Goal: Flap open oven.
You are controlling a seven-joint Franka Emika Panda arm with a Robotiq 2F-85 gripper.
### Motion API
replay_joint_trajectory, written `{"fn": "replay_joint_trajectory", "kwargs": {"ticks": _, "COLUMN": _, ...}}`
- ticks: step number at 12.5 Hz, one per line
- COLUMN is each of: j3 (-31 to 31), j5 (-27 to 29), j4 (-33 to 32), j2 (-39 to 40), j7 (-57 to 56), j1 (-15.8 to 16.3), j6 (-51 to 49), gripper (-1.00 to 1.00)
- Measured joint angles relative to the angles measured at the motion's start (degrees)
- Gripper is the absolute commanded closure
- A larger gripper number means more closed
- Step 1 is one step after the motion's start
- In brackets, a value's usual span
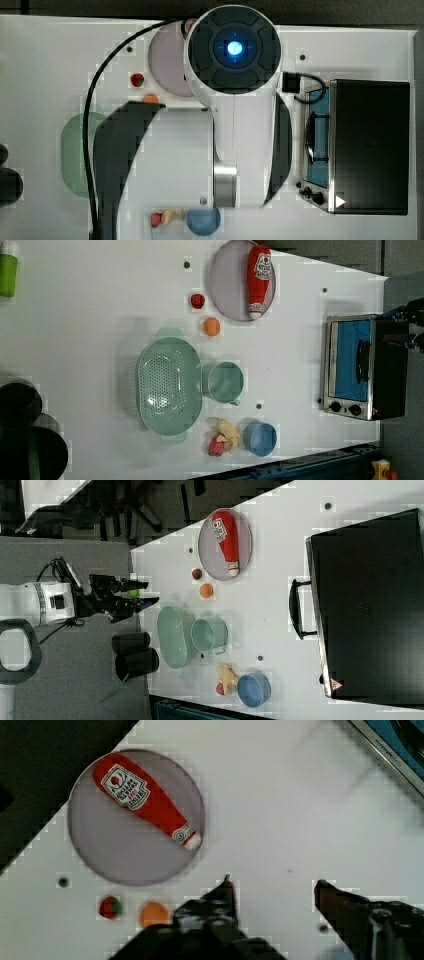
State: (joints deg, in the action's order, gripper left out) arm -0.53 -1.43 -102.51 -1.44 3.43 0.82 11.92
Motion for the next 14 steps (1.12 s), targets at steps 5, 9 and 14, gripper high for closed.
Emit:
{"fn": "replay_joint_trajectory", "kwargs": {"ticks": 5, "j3": -2.3, "j5": -0.23, "j4": -9.85, "j2": -18.13, "j7": -0.83, "j1": 0.02, "j6": -10.4, "gripper": -1.0}}
{"fn": "replay_joint_trajectory", "kwargs": {"ticks": 9, "j3": -3.14, "j5": 0.04, "j4": -6.49, "j2": -19.44, "j7": -1.19, "j1": -0.44, "j6": -9.71, "gripper": -0.15}}
{"fn": "replay_joint_trajectory", "kwargs": {"ticks": 14, "j3": -4.64, "j5": -0.05, "j4": -7.33, "j2": -15.04, "j7": -1.97, "j1": -0.52, "j6": -9.86, "gripper": 0.65}}
